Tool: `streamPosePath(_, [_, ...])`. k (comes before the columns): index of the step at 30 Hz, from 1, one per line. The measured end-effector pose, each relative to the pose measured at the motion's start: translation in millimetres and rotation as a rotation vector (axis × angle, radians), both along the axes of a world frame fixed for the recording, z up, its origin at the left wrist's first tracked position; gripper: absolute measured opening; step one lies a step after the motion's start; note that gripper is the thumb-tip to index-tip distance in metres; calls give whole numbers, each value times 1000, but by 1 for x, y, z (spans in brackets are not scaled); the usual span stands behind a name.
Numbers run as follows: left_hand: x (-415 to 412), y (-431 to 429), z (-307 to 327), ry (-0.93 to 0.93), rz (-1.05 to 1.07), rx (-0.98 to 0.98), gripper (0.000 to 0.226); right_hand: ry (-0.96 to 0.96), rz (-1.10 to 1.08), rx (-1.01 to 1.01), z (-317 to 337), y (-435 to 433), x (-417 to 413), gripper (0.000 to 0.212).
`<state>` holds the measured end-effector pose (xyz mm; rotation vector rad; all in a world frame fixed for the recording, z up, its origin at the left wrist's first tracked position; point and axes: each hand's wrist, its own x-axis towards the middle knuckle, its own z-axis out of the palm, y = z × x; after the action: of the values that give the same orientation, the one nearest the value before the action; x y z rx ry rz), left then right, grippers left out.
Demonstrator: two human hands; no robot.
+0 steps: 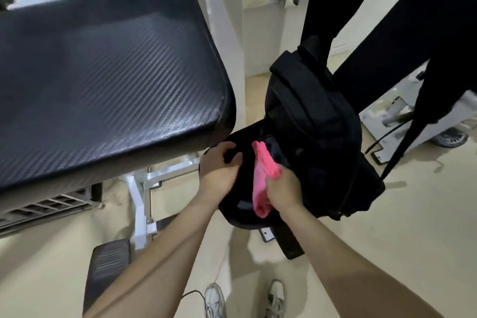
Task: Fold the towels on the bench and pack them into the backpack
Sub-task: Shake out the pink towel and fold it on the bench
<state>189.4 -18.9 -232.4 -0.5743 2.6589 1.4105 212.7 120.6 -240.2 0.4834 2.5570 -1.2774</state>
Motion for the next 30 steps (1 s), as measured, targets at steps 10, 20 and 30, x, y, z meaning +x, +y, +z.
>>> streamPosePath(10, [8,-33,-29,-194,-164,-71,55,68,-250,-145,-7,0,-12,30])
streamPosePath(20, [58,-18,48,-147,-291,465,73,268,43,244,-4,3,-4,49])
streamPosePath(30, [94,-69,80,-151,-326,438,79,-402,427,443,-6,-31,21,47])
